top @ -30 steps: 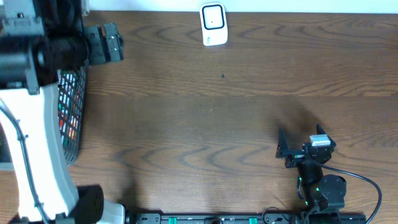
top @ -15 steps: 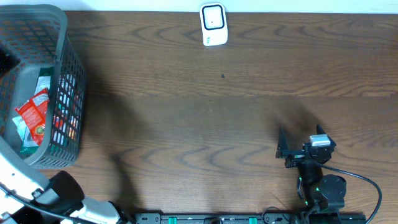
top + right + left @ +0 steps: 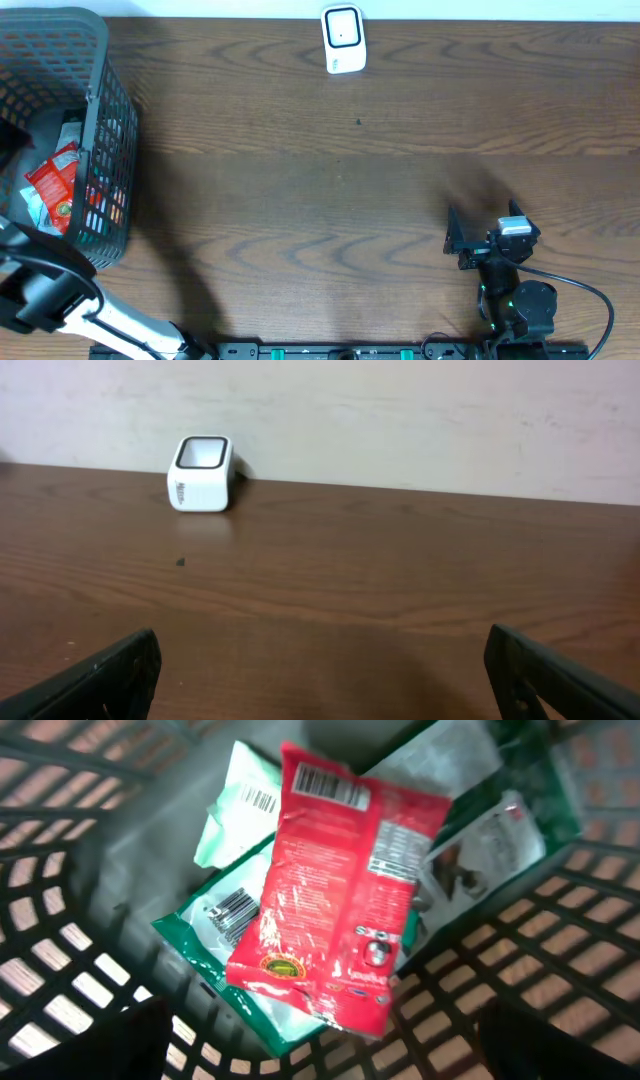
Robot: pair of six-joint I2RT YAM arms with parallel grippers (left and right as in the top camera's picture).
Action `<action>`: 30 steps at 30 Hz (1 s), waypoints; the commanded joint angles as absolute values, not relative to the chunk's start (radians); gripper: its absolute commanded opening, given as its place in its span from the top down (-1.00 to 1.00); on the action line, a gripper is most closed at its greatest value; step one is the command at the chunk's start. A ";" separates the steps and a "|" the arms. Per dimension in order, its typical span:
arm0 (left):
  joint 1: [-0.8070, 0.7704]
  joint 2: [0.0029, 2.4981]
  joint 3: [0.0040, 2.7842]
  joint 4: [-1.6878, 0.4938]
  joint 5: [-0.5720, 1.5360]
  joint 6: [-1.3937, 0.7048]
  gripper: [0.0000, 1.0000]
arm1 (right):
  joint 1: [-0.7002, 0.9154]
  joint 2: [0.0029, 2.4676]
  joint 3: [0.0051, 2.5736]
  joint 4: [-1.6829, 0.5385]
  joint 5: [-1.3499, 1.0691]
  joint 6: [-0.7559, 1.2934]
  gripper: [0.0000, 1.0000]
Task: Scan the item barcode
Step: 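Reach the left gripper down into the grey basket, then grasp the red snack packet in the basket with the left gripper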
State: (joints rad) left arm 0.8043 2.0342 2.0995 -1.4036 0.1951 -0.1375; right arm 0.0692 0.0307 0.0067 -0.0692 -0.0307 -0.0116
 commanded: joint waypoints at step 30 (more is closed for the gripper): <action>0.758 2.077 1.679 -1.055 0.213 -0.082 -0.76 | 0.059 0.026 0.006 -0.072 -0.035 -0.023 -0.99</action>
